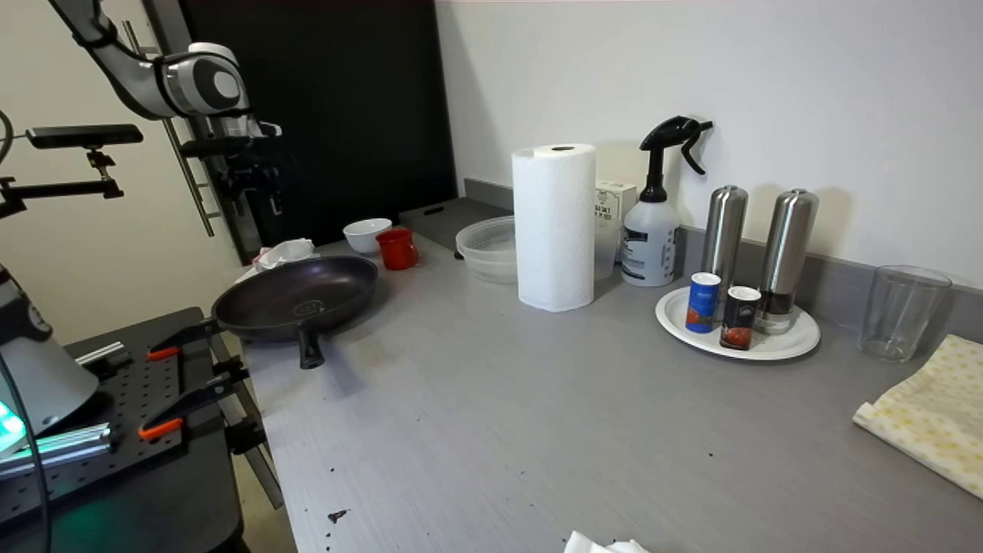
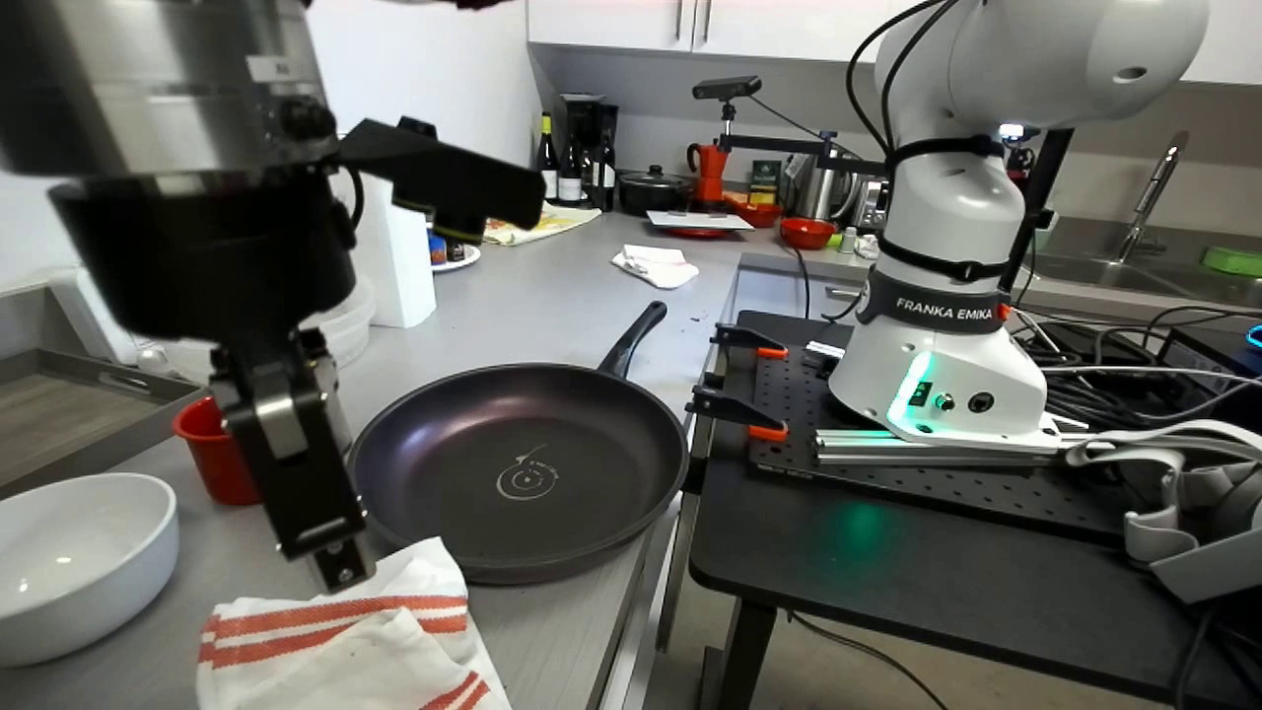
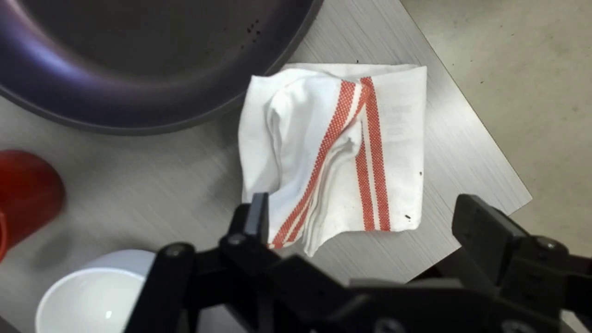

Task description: Use the white tea towel to wipe the grey pan

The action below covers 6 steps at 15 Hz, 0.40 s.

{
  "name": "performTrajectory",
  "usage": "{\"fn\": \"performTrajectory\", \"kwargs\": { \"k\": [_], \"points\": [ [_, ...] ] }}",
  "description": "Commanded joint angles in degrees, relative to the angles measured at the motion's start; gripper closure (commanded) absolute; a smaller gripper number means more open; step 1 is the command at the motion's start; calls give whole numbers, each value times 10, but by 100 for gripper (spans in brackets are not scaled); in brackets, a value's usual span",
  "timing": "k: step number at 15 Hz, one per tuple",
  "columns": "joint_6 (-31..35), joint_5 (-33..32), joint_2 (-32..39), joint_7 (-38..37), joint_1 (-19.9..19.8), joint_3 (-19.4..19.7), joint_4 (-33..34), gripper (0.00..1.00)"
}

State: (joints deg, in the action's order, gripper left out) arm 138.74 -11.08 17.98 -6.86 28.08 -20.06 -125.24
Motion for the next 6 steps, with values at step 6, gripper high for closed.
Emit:
{"fn": "performTrajectory", "kwargs": {
  "k": [6],
  "points": [
    [-1, 2, -54, -6, -19, -1, -43, 0]
  ]
}}
